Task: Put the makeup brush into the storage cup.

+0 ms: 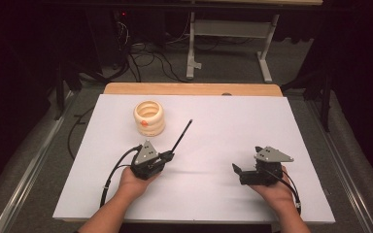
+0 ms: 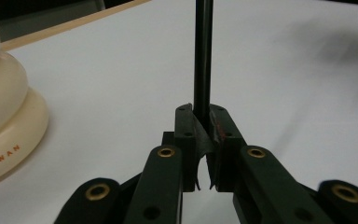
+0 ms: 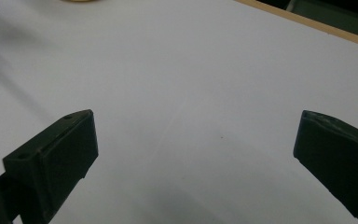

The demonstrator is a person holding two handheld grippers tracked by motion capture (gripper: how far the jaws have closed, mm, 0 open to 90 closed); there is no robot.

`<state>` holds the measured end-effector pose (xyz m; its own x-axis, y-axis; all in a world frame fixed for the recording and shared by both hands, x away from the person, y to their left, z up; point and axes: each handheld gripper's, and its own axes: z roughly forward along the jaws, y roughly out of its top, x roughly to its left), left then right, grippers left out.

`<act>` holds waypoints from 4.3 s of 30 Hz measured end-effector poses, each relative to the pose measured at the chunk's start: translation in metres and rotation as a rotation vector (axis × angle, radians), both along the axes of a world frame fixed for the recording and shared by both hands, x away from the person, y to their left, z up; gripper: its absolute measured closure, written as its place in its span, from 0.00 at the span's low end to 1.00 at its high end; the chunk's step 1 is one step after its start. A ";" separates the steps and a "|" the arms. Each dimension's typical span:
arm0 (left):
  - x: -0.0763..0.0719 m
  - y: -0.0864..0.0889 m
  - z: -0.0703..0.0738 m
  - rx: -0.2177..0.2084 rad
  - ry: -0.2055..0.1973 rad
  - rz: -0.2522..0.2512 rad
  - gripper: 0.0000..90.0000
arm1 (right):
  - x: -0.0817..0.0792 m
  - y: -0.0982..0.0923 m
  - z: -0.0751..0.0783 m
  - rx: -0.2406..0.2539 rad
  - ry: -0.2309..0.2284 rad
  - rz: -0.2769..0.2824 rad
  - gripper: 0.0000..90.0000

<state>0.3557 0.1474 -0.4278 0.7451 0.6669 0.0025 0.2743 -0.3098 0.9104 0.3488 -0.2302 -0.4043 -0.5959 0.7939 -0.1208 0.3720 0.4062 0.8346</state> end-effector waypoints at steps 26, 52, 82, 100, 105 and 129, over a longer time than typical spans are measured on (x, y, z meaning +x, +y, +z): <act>-0.003 -0.027 0.010 -0.197 0.041 -0.053 0.93 | 0.000 -0.005 0.001 0.094 -0.030 -0.042 0.01; -0.015 -0.043 0.002 -0.216 0.043 -0.122 0.93 | 0.023 0.028 0.029 0.133 -0.106 -0.061 0.06; -0.021 -0.055 -0.004 -0.194 0.043 -0.158 0.93 | -0.001 0.045 0.043 0.342 -0.096 0.078 0.15; -0.023 -0.060 -0.006 -0.198 0.055 -0.177 0.93 | -0.006 0.061 0.046 0.425 -0.068 0.142 0.26; -0.025 -0.062 -0.006 -0.202 0.057 -0.182 0.93 | -0.007 0.067 0.046 0.444 -0.066 0.157 0.31; -0.026 -0.063 -0.006 -0.211 0.059 -0.189 0.93 | -0.006 0.073 0.044 0.507 -0.033 0.190 0.66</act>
